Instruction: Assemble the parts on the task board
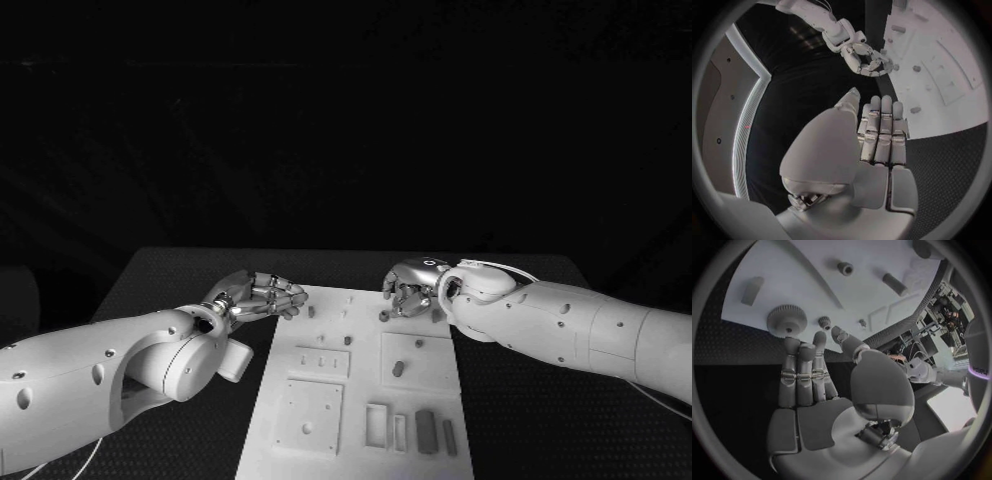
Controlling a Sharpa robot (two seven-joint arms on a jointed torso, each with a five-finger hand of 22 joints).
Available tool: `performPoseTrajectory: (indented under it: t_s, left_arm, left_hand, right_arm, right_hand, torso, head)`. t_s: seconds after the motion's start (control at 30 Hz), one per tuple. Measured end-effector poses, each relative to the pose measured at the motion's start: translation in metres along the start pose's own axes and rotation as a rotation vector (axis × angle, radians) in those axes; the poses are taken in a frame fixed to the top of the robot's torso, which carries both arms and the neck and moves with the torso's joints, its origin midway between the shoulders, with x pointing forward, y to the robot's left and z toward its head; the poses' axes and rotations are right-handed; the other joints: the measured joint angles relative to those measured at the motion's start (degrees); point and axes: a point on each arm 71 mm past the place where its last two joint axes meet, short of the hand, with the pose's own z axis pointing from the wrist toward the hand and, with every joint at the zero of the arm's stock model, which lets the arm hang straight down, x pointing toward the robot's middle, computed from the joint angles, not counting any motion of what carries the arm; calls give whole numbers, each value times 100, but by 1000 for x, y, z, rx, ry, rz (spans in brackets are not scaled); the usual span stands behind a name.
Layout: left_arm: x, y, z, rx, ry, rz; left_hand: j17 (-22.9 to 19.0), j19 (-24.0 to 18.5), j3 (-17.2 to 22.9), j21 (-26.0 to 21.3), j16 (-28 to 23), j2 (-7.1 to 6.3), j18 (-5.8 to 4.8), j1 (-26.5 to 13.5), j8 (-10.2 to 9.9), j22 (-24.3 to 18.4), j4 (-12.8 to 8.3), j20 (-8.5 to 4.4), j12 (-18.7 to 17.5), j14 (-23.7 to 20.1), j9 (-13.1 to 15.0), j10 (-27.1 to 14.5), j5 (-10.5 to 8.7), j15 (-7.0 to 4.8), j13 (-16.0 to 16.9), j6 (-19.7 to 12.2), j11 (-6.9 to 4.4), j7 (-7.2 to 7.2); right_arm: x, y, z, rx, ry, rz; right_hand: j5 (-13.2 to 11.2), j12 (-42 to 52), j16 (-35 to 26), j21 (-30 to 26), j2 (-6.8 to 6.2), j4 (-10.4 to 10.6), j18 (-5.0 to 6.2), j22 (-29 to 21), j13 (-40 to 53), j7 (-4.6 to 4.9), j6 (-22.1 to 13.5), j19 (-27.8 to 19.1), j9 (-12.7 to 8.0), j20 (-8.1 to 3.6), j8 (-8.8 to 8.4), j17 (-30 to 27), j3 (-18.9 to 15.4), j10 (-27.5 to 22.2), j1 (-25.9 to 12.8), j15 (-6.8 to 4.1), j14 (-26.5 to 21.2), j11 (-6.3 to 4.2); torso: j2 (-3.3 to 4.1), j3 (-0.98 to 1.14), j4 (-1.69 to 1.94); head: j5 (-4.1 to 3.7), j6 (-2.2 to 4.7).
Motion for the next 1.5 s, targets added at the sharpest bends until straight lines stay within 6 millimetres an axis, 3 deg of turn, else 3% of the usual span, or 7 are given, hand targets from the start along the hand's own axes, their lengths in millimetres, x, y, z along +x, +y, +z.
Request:
performPoseTrajectory:
  t_s: [0.4,0.9,1.13,1.5]
  left_arm:
    - [0,0,-1,0,1,-1]
    - [0,0,-1,-2,1,0]
    - [-2,0,0,-3,-2,1]
    - [-3,1,0,-6,-4,1]
  left_hand:
    - [12,0,-48,0,0,0,-9,0,-22,-1,48,0,-46,-1,0,-1,0,0,-1,0,1,0]
    - [23,-1,-48,0,-22,0,-37,0,-45,-2,79,-1,-46,-1,1,-1,0,0,-1,0,1,0]
    - [22,-1,-48,0,-22,0,-38,0,-45,-2,79,-1,-67,-1,1,0,0,0,-1,0,3,0]
    - [27,-1,-63,22,-22,1,-40,-1,-45,-3,94,-1,-67,-1,1,19,0,0,4,0,21,0]
  right_arm:
    - [3,5,1,-3,5,-22]
    - [3,6,2,-2,6,-33]
    - [-1,6,2,-5,-2,-36]
    - [-4,6,0,-13,-17,-43]
  right_hand:
    - [0,282,436,736,-22,17,34,4,805,-48,48,-42,43,-124,-63,244,17,11,-22,-66,66,-53]
    - [0,393,639,1016,-22,70,-9,3,1061,-97,127,-52,73,-195,-63,310,120,42,-22,-71,73,-84]
    - [0,393,676,1095,-9,93,-42,1,1117,-123,208,-54,96,-218,-63,314,305,43,-9,-92,53,-84]
    - [27,420,795,1256,9,126,-3,0,1214,-173,379,-74,134,-213,-33,338,587,94,54,-131,53,-135]
  torso:
    - [144,-21,50]
    - [288,-54,82]
    - [329,-47,84]
    - [385,-27,85]
  head:
    - [-17,24]
    - [-68,58]
    - [-79,79]
    - [-76,99]
